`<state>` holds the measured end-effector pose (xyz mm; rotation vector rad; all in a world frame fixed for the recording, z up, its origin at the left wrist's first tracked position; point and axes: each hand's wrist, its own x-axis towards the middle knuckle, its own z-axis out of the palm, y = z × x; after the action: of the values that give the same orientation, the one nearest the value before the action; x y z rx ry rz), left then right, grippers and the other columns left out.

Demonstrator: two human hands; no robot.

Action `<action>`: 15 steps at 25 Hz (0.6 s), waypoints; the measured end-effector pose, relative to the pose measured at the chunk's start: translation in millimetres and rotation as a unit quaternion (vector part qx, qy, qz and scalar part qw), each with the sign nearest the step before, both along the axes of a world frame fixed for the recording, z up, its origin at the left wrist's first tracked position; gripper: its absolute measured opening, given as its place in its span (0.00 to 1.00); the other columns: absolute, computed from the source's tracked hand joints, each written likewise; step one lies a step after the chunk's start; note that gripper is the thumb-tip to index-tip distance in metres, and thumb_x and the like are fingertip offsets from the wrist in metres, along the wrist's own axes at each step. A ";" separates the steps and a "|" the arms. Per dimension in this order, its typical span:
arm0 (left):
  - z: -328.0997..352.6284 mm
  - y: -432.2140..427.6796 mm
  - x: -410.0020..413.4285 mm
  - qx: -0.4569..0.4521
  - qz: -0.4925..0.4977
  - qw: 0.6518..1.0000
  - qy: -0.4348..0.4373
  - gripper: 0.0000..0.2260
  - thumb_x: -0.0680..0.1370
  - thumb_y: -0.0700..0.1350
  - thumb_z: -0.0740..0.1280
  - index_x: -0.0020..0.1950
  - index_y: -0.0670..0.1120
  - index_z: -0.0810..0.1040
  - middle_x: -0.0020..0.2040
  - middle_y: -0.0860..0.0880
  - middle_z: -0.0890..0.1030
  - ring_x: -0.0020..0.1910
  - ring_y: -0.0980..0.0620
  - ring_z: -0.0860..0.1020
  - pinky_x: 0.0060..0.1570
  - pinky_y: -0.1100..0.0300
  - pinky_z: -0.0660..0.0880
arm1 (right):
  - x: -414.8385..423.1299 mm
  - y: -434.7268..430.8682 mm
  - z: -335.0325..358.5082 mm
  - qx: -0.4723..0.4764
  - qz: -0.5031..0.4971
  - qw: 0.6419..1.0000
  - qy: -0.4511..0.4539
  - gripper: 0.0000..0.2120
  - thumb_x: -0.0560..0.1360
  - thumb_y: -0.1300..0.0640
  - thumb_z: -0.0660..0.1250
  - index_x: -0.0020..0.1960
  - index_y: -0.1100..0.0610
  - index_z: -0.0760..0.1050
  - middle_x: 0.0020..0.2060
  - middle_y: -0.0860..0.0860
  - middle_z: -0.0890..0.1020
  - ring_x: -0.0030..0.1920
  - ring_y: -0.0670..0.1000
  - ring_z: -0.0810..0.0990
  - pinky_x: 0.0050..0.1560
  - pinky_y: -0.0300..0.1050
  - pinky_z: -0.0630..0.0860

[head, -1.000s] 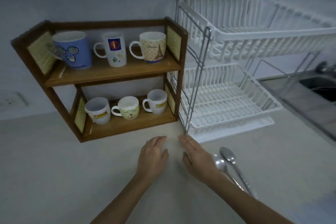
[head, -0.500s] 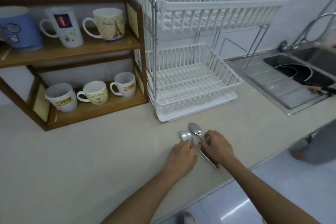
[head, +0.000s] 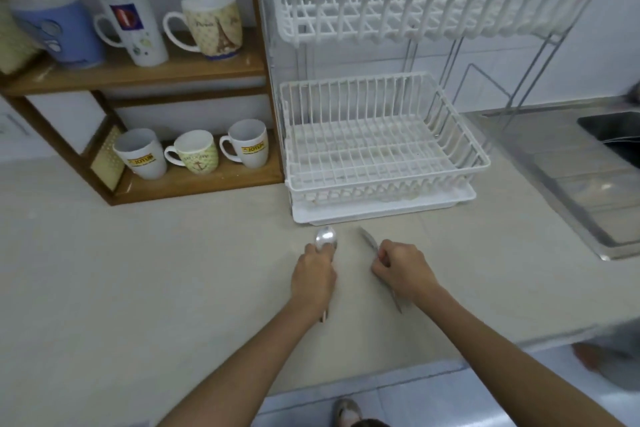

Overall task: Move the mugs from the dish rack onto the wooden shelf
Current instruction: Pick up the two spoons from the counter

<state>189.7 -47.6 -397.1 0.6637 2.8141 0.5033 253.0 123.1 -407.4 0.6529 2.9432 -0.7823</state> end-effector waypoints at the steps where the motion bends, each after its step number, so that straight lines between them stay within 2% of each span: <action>1: 2.5 3.9 0.2 0.002 0.035 0.999 -0.025 0.15 0.77 0.37 0.60 0.63 0.43 0.70 0.56 0.40 0.73 0.53 0.40 0.76 0.52 0.51 0.72 | -1.7 5.0 0.7 -0.006 0.006 1.000 0.014 0.06 0.71 0.55 0.65 0.38 0.57 0.72 0.31 0.51 0.76 0.35 0.54 0.75 0.33 0.43 0.68; 4: 10.4 6.3 -6.3 0.007 0.099 0.988 -0.115 0.18 0.73 0.38 0.67 0.61 0.40 0.68 0.57 0.40 0.76 0.56 0.41 0.75 0.52 0.54 0.71 | -3.2 18.2 5.0 -0.065 0.025 0.993 0.092 0.05 0.68 0.60 0.68 0.34 0.56 0.74 0.25 0.49 0.76 0.29 0.49 0.74 0.30 0.37 0.67; 5: 15.7 4.1 -9.7 0.002 0.103 0.984 -0.145 0.19 0.72 0.39 0.69 0.61 0.40 0.69 0.57 0.41 0.77 0.57 0.42 0.75 0.52 0.55 0.72 | -2.6 22.1 9.9 -0.094 0.035 0.986 0.130 0.08 0.66 0.63 0.69 0.33 0.53 0.73 0.24 0.47 0.75 0.27 0.46 0.72 0.29 0.35 0.67; 6: 24.7 2.0 -13.0 -0.010 0.098 0.981 -0.166 0.18 0.70 0.40 0.71 0.59 0.41 0.73 0.57 0.43 0.79 0.57 0.45 0.77 0.52 0.57 0.72 | -3.9 27.6 16.2 -0.118 0.043 0.977 0.171 0.11 0.66 0.64 0.70 0.32 0.51 0.73 0.23 0.46 0.74 0.25 0.43 0.71 0.29 0.32 0.67; 8: 51.2 -0.7 -23.0 -0.003 0.073 0.977 -0.199 0.09 0.68 0.41 0.72 0.47 0.47 0.81 0.51 0.47 0.83 0.50 0.50 0.81 0.47 0.62 0.75 | -14.0 40.9 32.9 -0.153 0.021 0.956 0.250 0.12 0.66 0.65 0.71 0.33 0.50 0.74 0.23 0.46 0.74 0.25 0.42 0.70 0.29 0.29 0.67; 9: 69.1 0.4 -29.7 0.035 0.061 0.972 -0.223 0.05 0.67 0.40 0.73 0.41 0.48 0.81 0.45 0.48 0.85 0.42 0.53 0.82 0.42 0.64 0.76 | -24.3 49.0 43.7 -0.178 -0.003 0.944 0.279 0.10 0.68 0.64 0.71 0.34 0.50 0.75 0.25 0.48 0.75 0.26 0.42 0.71 0.30 0.29 0.68; 11: 104.7 7.7 -51.4 0.158 0.044 0.945 -0.284 0.06 0.67 0.38 0.75 0.37 0.47 0.81 0.33 0.50 0.84 0.28 0.59 0.79 0.32 0.67 0.77 | -52.7 66.7 67.1 -0.229 -0.050 0.923 0.306 0.06 0.71 0.58 0.71 0.38 0.49 0.79 0.29 0.48 0.78 0.29 0.43 0.73 0.33 0.33 0.73; 13: 137.5 21.6 -80.2 0.285 0.056 0.902 -0.319 0.05 0.69 0.38 0.76 0.40 0.44 0.82 0.30 0.52 0.82 0.26 0.61 0.78 0.29 0.69 0.76 | -85.5 83.0 88.7 -0.242 -0.076 0.918 0.305 0.01 0.72 0.55 0.71 0.43 0.50 0.82 0.33 0.45 0.81 0.32 0.43 0.77 0.33 0.35 0.76; 15: 153.9 42.5 -110.0 0.371 0.117 0.866 -0.314 0.04 0.70 0.40 0.76 0.42 0.43 0.82 0.35 0.49 0.84 0.29 0.60 0.80 0.31 0.69 0.78 | -118.3 95.7 103.7 -0.277 -0.085 0.913 0.288 0.01 0.71 0.56 0.72 0.41 0.50 0.83 0.34 0.44 0.83 0.34 0.42 0.79 0.28 0.31 0.74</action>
<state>79.8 -5.1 -243.2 0.1827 2.0229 1.5610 134.7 218.8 -303.7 0.7202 2.8700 -2.0356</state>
